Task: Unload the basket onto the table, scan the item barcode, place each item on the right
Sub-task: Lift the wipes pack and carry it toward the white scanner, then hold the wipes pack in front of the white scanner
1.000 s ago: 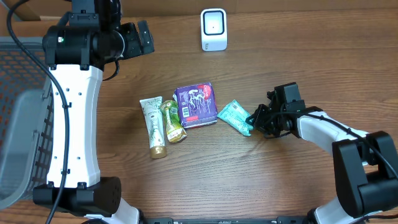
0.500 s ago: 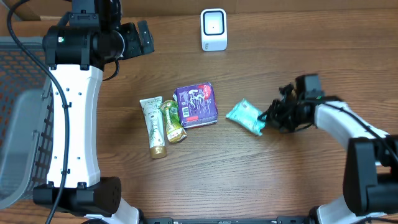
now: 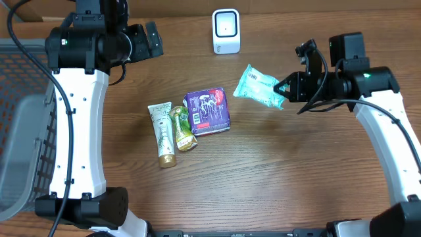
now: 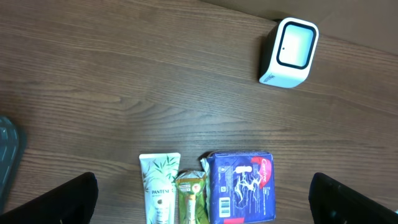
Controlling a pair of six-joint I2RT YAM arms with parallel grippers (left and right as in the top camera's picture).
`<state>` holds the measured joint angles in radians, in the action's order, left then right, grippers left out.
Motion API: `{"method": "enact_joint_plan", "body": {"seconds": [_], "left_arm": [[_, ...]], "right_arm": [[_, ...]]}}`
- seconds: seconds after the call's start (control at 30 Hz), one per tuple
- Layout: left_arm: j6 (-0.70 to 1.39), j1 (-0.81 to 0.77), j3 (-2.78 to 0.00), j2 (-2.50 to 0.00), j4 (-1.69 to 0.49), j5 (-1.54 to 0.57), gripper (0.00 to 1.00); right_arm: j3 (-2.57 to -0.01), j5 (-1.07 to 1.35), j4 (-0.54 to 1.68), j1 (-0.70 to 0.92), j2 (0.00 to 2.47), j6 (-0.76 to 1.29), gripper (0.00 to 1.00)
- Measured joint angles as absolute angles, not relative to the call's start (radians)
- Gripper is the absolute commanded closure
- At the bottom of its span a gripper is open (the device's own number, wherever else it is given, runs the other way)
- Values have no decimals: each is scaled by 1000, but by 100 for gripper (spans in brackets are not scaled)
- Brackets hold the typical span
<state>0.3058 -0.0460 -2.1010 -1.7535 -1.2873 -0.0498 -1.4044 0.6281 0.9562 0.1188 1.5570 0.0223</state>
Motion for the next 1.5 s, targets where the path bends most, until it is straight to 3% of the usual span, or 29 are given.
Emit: {"method": "enact_joint_plan", "body": {"seconds": [0.43,0.7,0.93,1.17,1.5], "left_arm": [[306,-46,-2101,-1753,-1287,-50,0],[306,-46,-2101,-1753,-1287,-50,0],[306,-46,-2101,-1753,-1287,-50,0],[305,-46,-2101,-1753,-1287,-50,0],[303,-46,-2101,-1753,-1287,-53,0]], "right_arm": [[-1428,588,952,159,1435,57,96],[-1429,127,804,317,1435,218,96],[-1443,-371,467,454,1543,151,96],[-1447,-672,-20,505,1809,-243,96],[-1447,-750,-498,551,2067,-957,96]]}}
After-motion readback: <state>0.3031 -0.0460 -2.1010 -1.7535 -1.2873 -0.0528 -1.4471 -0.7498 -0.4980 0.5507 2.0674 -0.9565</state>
